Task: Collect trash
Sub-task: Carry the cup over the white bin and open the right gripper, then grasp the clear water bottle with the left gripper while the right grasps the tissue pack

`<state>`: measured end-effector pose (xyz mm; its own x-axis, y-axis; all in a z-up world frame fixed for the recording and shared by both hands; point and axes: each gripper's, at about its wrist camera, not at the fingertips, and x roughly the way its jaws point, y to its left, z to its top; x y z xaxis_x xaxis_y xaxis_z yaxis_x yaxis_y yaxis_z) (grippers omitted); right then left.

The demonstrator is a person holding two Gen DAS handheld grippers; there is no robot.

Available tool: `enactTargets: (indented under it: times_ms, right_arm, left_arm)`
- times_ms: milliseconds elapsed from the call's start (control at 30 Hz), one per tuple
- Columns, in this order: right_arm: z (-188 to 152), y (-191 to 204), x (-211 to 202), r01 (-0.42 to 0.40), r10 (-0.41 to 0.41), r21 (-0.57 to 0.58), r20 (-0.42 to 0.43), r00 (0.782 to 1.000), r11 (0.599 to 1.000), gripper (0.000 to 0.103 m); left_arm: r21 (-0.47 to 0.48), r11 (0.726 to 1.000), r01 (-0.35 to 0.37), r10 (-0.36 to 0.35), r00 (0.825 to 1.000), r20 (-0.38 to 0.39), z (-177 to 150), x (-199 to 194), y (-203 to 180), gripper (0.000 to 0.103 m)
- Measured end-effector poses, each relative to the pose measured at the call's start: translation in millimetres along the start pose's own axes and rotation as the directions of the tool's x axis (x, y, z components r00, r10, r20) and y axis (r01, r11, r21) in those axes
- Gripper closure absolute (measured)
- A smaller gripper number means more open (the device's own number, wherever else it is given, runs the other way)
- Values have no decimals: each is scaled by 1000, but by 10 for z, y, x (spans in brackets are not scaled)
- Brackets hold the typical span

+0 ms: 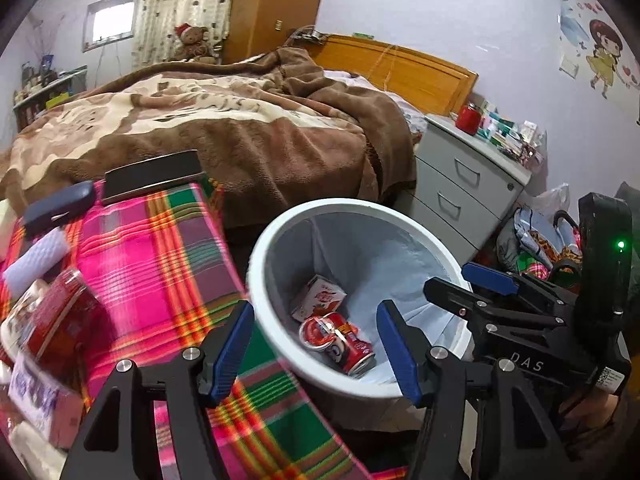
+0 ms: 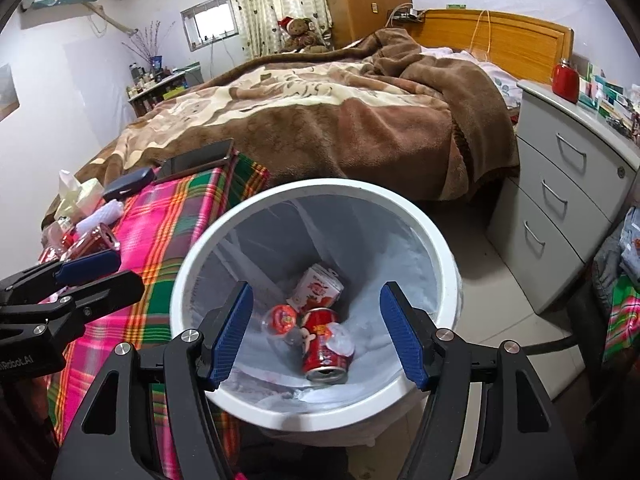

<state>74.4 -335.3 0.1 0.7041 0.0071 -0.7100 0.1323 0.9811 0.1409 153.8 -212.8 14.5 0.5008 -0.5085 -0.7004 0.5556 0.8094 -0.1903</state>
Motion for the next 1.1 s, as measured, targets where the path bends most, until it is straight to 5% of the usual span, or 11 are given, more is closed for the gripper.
enactTargets:
  times_ms: [633, 1100]
  right_arm:
    - [-119, 637, -180, -117, 119, -75, 31, 992, 990, 36]
    - [-332, 1395, -109, -288, 284, -186, -50, 957, 939, 36]
  left_arm:
    - [-136, 981, -138, 151, 984, 92, -543, -976, 687, 39]
    - [-291, 913, -287, 328, 939, 104, -981, -1618, 1560, 39]
